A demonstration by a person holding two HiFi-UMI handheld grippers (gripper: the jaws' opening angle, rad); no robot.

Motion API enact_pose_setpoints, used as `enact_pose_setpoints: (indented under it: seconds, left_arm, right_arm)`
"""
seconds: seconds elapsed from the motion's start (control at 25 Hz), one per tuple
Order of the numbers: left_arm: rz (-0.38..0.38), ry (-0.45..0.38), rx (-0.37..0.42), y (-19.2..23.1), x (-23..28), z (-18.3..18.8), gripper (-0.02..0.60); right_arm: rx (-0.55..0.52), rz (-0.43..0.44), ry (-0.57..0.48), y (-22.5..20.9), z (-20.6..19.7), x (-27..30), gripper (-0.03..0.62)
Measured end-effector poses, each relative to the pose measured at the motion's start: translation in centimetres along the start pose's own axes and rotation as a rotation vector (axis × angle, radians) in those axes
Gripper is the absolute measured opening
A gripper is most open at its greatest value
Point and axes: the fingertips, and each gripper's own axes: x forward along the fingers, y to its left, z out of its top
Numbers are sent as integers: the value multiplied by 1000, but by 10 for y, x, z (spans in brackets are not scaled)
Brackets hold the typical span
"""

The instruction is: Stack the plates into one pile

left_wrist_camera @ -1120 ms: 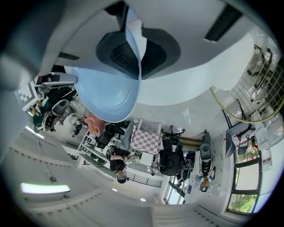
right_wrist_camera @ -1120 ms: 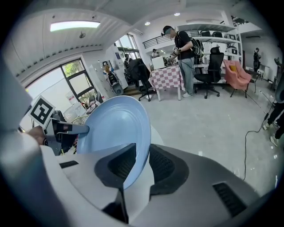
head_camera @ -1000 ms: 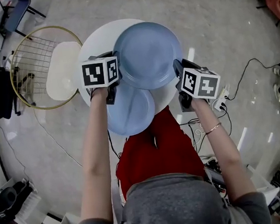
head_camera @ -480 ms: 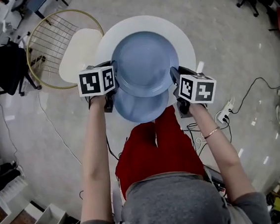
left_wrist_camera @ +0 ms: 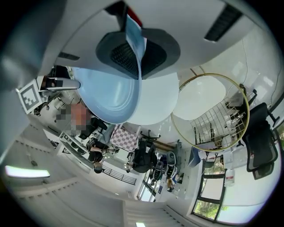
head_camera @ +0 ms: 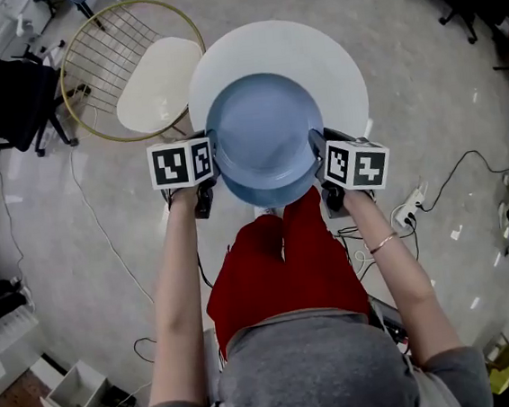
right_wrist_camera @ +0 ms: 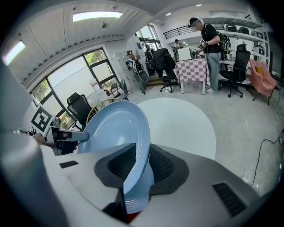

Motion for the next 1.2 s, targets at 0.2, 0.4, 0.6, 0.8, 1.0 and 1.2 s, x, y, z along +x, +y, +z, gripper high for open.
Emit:
enact_pose_setpoints:
  seconds: [0.2,0.4,0.6,0.8,1.0,1.2]
  left_arm:
    - [-8,27,-13,6,-2,-20,32]
    - [-13,57,-12,5,0,-36,34]
    - [-10,71,7,2,3,-50,34]
    - [-14,85,6,1,9,-62,35]
    - [5,93,30,0,14,-67,38]
    - [24,101,42,-1,18,-70,40]
  right_arm:
    - [-4,-9,17,7,-12,0,107]
    - [-8,-24,46,5,-28,-2,107]
    - [-21,-47,78,1,-46,-2,107]
    - [-13,-58,99,-5,-58,3,107]
    - [-38,-79,107,-9,-62,6,107]
    - [-51,-96,121,-15,-66,12,107]
